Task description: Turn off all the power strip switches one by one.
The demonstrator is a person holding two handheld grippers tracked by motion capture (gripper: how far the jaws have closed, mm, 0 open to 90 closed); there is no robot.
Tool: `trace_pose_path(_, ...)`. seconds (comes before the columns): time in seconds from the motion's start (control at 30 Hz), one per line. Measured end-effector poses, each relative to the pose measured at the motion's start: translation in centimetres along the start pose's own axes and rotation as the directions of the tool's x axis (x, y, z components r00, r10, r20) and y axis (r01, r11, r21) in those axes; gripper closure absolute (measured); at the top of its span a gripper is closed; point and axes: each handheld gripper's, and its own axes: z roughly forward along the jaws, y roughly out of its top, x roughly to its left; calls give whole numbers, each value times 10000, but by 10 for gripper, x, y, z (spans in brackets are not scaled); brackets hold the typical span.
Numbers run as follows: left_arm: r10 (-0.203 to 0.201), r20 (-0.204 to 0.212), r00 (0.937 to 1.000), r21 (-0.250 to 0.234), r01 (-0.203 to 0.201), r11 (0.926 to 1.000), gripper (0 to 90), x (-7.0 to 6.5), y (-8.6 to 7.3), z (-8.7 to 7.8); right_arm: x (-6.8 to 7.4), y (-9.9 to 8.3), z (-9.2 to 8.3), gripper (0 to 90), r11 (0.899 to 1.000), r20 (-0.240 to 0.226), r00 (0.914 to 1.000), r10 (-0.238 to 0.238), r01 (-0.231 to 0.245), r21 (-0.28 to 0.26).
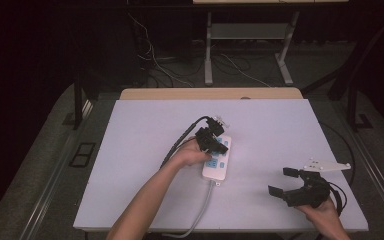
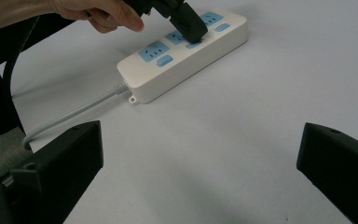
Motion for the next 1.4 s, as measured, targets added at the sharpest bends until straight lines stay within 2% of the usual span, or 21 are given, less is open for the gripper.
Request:
trace_pose_path(0.77,372,-291,9989,72,-370,9993,895,-5,0,-1,-2,0,-2,1,9999,79,9999,107,-106,-72)
trace_pose_path(0.83,389,-263,9989,-147,-393,9991,894,-6,1,-5,-2,-1,-2,1,9999,97,9999,86,-85,-64)
trace_pose_path(1.0,477,-333,9983,173,-472,9987,893,-3,-2,-9,-2,-1,-3,1,9999,107,9999,78,-77,-86)
trace_pose_path(1.17,308,-323,9990,-216,-315,9993,893,1,-1,-16,-2,-1,-3,1,9999,124,9999,116,-115,-70)
trace_pose_path(1.4,228,-414,9989,-383,-244,9990,892,5,4,-23,-3,-1,-2,1,9999,144,9998,113,-113,-59)
